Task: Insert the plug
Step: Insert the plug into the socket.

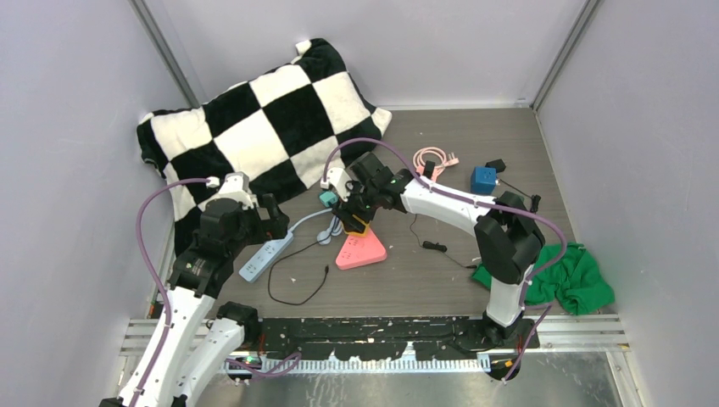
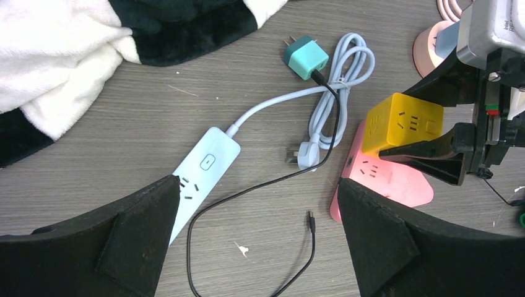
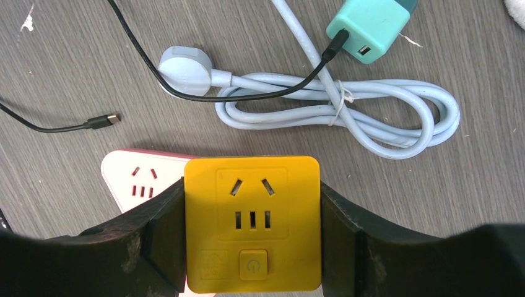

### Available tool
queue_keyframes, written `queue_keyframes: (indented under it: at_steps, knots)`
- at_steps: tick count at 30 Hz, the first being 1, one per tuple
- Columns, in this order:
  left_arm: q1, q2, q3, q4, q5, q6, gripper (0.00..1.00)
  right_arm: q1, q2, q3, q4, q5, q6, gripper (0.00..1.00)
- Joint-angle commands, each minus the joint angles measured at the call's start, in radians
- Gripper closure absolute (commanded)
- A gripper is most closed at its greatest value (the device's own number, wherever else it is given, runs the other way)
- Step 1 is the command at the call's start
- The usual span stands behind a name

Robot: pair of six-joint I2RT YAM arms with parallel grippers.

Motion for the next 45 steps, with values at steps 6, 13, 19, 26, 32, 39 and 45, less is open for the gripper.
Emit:
queue_keyframes:
  at_steps: [6,13,19,26,32,39,45]
  knots:
    - [0.004,-0.003,0.025,0.019,0.007,0.004,0.0,-0.002,0.009,0.039,0.012,-0.006,-0.024,0.82]
    - [0.004,-0.002,0.023,0.019,0.009,0.002,0.0,-0.004,-0.038,-0.068,0.09,-0.014,0.018,0.82]
    - [0.004,0.0,0.022,0.02,0.009,-0.001,0.0,-0.002,-0.033,-0.1,0.072,0.003,0.03,0.82]
    - [0.004,-0.001,0.021,0.027,0.03,0.0,0.0,-0.003,-0.068,-0.253,0.167,0.053,0.079,0.81]
    - [0.004,0.005,0.02,0.032,0.052,0.003,0.0,-0.004,-0.035,-0.277,0.157,0.041,0.08,0.81]
    - [0.004,0.003,0.019,0.033,0.055,0.003,0.0,-0.004,-0.007,-0.309,0.141,0.059,0.107,0.81]
    - [0.004,0.011,0.018,0.04,0.069,0.008,0.0,-0.004,-0.028,-0.382,0.173,0.066,0.134,0.82]
